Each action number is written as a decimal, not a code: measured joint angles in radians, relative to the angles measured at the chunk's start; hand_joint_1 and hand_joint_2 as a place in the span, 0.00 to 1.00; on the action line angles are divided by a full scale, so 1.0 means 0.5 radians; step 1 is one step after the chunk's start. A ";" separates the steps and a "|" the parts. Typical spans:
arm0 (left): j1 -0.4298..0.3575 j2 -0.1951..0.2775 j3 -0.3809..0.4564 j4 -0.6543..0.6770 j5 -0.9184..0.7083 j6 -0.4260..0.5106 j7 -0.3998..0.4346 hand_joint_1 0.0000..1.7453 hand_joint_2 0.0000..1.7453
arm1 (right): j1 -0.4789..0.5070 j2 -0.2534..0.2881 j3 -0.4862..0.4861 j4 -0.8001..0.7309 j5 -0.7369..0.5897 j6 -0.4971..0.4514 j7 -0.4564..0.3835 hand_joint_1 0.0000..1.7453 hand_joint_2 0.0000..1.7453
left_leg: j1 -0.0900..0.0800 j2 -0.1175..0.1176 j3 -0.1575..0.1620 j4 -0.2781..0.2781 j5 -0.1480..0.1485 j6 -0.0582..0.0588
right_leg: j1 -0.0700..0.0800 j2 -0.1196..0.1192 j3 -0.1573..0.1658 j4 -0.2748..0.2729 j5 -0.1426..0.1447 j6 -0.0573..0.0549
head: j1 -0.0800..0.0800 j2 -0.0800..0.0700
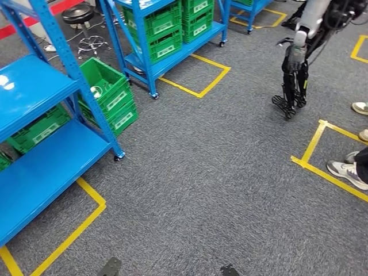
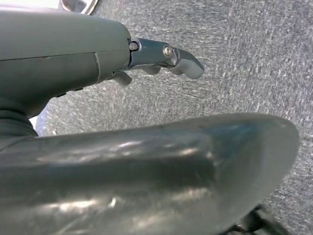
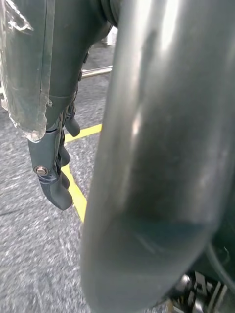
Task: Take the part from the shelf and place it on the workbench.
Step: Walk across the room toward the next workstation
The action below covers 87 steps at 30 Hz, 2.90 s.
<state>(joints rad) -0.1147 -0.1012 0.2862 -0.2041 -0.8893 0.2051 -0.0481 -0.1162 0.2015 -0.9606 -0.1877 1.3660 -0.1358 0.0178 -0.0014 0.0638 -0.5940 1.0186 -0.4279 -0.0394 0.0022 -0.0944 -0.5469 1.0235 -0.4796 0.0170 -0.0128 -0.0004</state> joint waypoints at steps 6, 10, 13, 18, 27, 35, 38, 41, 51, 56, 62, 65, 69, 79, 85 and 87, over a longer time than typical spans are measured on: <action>0.013 0.004 0.002 0.000 0.000 0.001 -0.002 0.00 0.00 | -0.007 0.001 0.000 0.000 0.000 -0.001 -0.002 0.00 0.00 | 0.011 -0.093 0.025 -0.072 0.010 0.072 | -0.003 0.060 -0.028 0.116 -0.100 0.066 | 0.016 0.000; 0.012 0.001 0.004 0.000 -0.001 0.001 -0.002 0.00 0.00 | 0.011 0.000 0.000 0.000 0.000 -0.001 -0.001 0.00 0.00 | 0.012 -0.204 0.023 -0.071 0.013 0.087 | -0.008 0.179 -0.252 0.558 -0.267 0.077 | 0.033 0.000; 0.014 0.003 0.006 0.000 -0.002 0.000 -0.001 0.00 0.00 | 0.011 0.000 0.000 0.000 0.001 0.000 -0.001 0.00 0.00 | 0.016 -0.293 0.025 -0.069 0.017 0.077 | -0.017 0.229 -0.156 0.309 -0.087 0.069 | 0.034 0.000; 0.002 0.006 0.010 0.000 -0.013 -0.004 0.011 0.00 0.00 | -0.007 0.002 0.000 0.000 0.002 0.003 0.002 0.00 0.00 | 0.023 -0.412 -0.006 -0.069 0.039 0.014 | -0.029 0.329 -0.021 0.016 0.008 0.029 | 0.035 0.000; -0.010 0.006 0.013 0.000 -0.032 -0.009 0.031 0.00 0.00 | -0.020 0.003 0.001 0.000 0.014 0.007 0.013 0.00 0.00 | 0.015 -0.145 -0.225 0.402 -0.154 -0.031 | -0.015 0.074 -0.013 -0.005 0.016 -0.036 | -0.001 0.000; -0.025 0.009 0.014 0.000 -0.042 -0.009 0.041 0.00 0.00 | -0.028 0.003 0.001 0.000 0.017 0.008 0.014 0.00 0.00 | -0.017 0.051 0.031 -0.063 0.010 -0.003 | 0.010 -0.010 0.003 0.006 -0.009 -0.006 | -0.010 0.000; -0.026 0.011 0.014 0.000 -0.042 -0.010 0.044 0.00 0.00 | -0.035 0.003 0.001 0.000 0.020 0.011 0.016 0.00 0.00 | -0.010 -0.014 0.025 -0.072 0.012 0.033 | 0.008 0.007 -0.006 0.049 -0.048 0.018 | 0.001 0.000; -0.022 0.013 0.020 0.000 -0.046 -0.010 0.048 0.00 0.00 | -0.034 0.003 0.002 0.000 0.021 0.015 0.017 0.00 0.00 | 0.009 -0.156 0.025 -0.081 0.024 0.082 | -0.009 0.172 -0.173 0.435 -0.250 0.066 | 0.027 0.000; -0.005 0.019 0.045 0.000 -0.064 -0.007 0.047 0.00 0.00 | -0.034 0.004 0.002 0.001 0.023 0.019 0.020 0.00 0.00 | 0.033 -0.403 -0.009 -0.069 0.046 -0.005 | -0.039 0.329 -0.022 0.022 0.008 0.030 | 0.037 0.000; -0.017 0.016 0.047 0.000 -0.068 -0.005 0.044 0.00 0.00 | -0.027 0.007 0.002 0.001 0.026 0.020 0.020 0.00 0.00 | 0.022 -0.166 -0.199 0.313 -0.167 -0.038 | -0.028 0.185 -0.019 0.006 0.018 -0.026 | 0.006 0.000; -0.013 0.016 0.050 0.000 -0.068 -0.002 0.042 0.00 0.00 | -0.025 0.007 0.002 0.001 0.032 0.020 0.020 0.00 0.00 | 0.007 -0.046 -0.060 0.109 -0.013 -0.014 | -0.011 0.023 -0.007 0.010 0.001 -0.016 | 0.001 0.000; -0.020 0.015 0.050 0.000 -0.068 -0.002 0.042 0.00 0.00 | -0.028 0.007 0.002 0.000 0.033 0.019 0.018 0.00 0.00 | -0.008 0.007 0.016 -0.051 0.012 0.017 | 0.009 -0.042 0.005 0.008 -0.013 0.014 | 0.000 0.000; -0.002 0.017 0.052 0.000 -0.066 0.003 0.044 0.00 0.00 | -0.034 0.007 0.002 0.001 0.005 0.008 -0.004 0.00 0.00 | 0.008 -0.068 0.018 -0.066 0.025 0.064 | -0.005 0.063 -0.024 0.109 -0.092 0.057 | 0.015 0.000; -0.002 0.011 0.063 0.000 -0.065 0.000 0.042 0.00 0.00 | -0.027 0.009 0.002 0.001 -0.019 -0.004 -0.014 0.00 0.00 | 0.007 -0.185 0.024 -0.049 0.015 0.040 | -0.025 0.207 -0.048 0.041 0.021 0.057 | 0.035 0.000; -0.003 0.017 0.072 0.000 -0.065 0.000 0.042 0.00 0.00 | -0.026 0.011 0.002 0.001 -0.019 -0.006 -0.014 0.00 0.00 | 0.002 -0.186 0.018 -0.064 0.036 0.116 | -0.019 0.216 -0.051 0.019 0.034 0.021 | 0.033 0.000; -0.003 0.015 0.081 0.000 -0.065 0.000 0.042 0.00 0.00 | -0.027 0.011 0.001 0.001 -0.019 -0.006 -0.014 0.00 0.00 | 0.004 -0.186 0.020 -0.072 0.042 0.105 | -0.014 0.215 -0.053 0.020 0.034 0.013 | 0.033 0.000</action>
<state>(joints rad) -0.1164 -0.0935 0.3266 -0.2041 -0.9220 0.2052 -0.0271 -0.1298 0.2071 -0.9599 -0.1873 1.3565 -0.1389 0.0107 0.0007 -0.0293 -0.5840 0.9824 -0.4070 0.0133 -0.0047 0.0131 -0.5734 1.0337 -0.4626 0.0235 0.0039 -0.0004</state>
